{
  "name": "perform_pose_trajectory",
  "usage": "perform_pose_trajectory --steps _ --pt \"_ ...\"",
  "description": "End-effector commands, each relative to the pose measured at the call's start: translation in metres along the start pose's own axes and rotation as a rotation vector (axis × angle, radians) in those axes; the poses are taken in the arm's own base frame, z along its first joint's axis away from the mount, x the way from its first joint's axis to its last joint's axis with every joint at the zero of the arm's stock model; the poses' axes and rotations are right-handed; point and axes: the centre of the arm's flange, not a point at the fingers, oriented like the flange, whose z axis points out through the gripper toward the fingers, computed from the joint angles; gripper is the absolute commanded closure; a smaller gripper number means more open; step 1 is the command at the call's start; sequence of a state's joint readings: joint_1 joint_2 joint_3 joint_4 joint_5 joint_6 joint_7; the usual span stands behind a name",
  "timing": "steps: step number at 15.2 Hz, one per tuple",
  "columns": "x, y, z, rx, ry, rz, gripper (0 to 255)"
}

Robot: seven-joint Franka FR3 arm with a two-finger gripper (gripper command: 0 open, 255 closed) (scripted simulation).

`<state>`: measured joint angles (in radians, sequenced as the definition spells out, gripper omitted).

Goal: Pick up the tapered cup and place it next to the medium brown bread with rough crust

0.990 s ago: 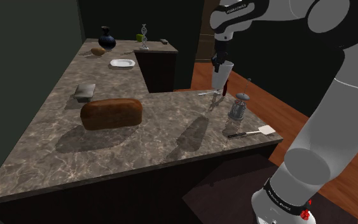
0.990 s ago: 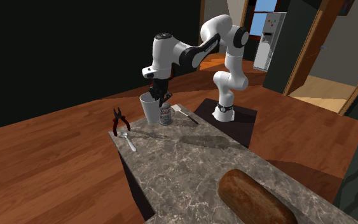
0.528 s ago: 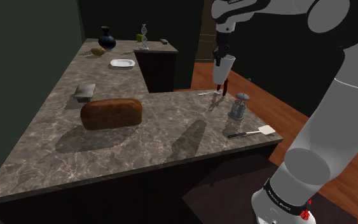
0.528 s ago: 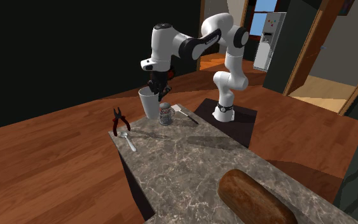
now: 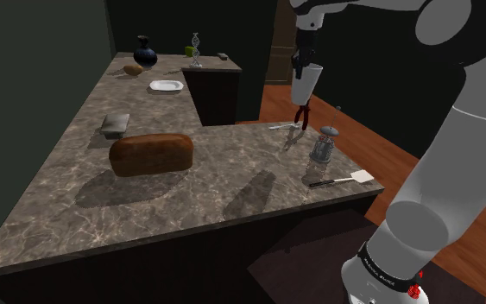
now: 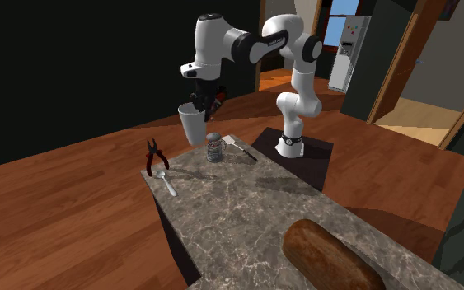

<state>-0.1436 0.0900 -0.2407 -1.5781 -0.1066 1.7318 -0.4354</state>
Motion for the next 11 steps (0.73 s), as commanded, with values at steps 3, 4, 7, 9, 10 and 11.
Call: perform_pose_trajectory --steps 3,4,7,9,10,11 --pt "-0.001 0.003 -0.018 0.0 0.0 0.0 255" --pt "0.001 -0.01 -0.02 0.0 0.0 0.0 255" --pt "0.004 -0.049 -0.026 0.0 0.0 0.0 255" --pt "0.007 -0.075 -0.03 0.0 0.0 0.0 255" --pt "0.008 -0.088 -0.032 0.0 0.0 0.0 255" --pt "0.009 -0.101 -0.034 0.0 0.0 0.0 255"
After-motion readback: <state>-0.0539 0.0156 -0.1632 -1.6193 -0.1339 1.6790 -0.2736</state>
